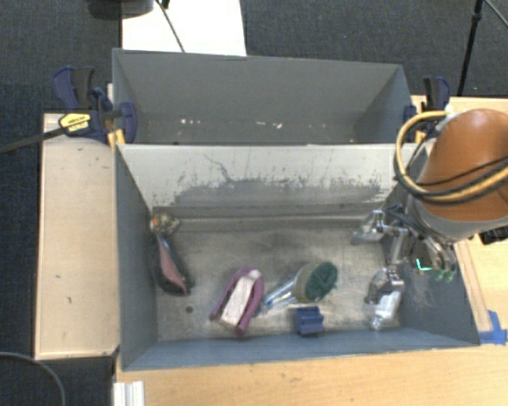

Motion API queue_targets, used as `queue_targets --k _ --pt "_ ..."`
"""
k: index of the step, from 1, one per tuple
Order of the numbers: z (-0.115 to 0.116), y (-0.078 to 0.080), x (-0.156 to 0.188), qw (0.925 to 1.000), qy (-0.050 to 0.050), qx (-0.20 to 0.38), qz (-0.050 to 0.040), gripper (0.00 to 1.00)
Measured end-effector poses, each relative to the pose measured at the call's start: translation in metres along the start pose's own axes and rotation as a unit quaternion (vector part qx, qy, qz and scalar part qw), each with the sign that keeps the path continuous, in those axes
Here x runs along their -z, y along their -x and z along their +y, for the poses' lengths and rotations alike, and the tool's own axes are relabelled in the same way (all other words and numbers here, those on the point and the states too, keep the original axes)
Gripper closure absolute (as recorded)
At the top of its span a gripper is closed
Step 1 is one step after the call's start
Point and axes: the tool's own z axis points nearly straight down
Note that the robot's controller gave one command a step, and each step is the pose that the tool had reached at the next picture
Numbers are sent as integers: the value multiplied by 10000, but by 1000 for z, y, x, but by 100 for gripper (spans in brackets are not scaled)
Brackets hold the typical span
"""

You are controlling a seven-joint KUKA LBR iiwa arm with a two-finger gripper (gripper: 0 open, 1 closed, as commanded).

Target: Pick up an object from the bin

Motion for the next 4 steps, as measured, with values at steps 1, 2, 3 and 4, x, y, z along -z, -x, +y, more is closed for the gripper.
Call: queue_targets --k 1,2,3,4 --pt "79 7 -95 9999 -3 -67 -110 0" --pt "68 7 -97 9997 31 175 -189 0" --pt "66 1 -97 9998 30 179 -49 100" --pt "50 -7 50 9908 -12 1354 -68 100"
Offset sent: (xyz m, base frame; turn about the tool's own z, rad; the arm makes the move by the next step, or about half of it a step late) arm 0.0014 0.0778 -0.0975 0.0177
